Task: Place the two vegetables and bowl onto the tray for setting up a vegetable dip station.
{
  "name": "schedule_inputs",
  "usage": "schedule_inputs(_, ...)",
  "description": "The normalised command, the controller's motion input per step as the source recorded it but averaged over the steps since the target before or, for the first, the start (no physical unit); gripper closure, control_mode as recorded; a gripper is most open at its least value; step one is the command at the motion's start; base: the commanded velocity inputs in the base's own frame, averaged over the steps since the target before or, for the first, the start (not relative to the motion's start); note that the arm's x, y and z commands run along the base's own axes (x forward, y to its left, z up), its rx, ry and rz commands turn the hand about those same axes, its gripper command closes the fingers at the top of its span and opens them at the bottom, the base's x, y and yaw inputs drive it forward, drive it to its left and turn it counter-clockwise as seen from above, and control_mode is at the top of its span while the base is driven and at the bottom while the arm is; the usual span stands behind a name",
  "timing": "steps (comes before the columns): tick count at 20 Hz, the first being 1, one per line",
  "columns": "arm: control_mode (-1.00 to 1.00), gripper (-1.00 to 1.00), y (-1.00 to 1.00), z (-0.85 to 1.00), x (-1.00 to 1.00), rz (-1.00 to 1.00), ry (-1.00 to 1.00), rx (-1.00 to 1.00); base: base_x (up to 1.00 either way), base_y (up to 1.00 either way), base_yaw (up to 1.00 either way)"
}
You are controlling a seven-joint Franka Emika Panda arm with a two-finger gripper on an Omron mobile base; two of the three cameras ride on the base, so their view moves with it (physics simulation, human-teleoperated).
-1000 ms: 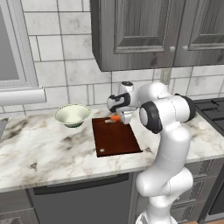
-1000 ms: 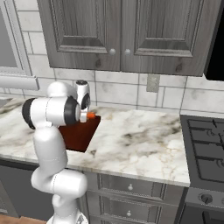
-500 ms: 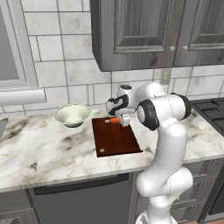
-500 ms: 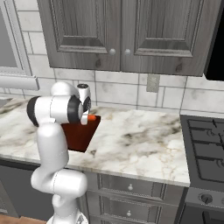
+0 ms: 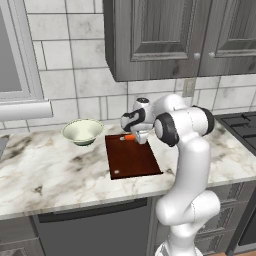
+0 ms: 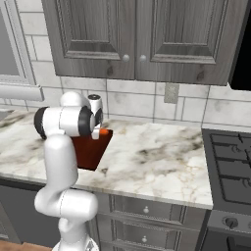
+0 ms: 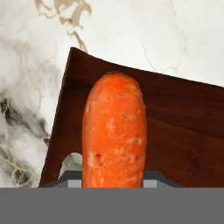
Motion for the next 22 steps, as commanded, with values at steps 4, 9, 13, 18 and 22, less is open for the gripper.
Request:
schedule_inputs(4, -1.0, 1.0, 0.02, -0.05, 0.15, 0.0, 0.0, 0.0, 0.0, 0.0, 0.0)
schedule_inputs(9, -1.0, 1.0, 0.0, -0.05, 0.14, 0.0, 0.0, 0.0, 0.0, 0.0, 0.0)
schedule_inputs(13, -1.0, 1.0, 0.0, -0.03, 0.07, 0.0, 0.0, 0.0, 0.0, 0.0, 0.0)
schedule_inputs(18, -1.0, 1.0, 0.0, -0.08, 0.0, 0.0, 0.0, 0.0, 0.0, 0.0, 0.0)
schedule_inputs(22, -1.0, 1.0, 0.0, -0.1, 0.0, 0.0, 0.0, 0.0, 0.0, 0.0, 0.0)
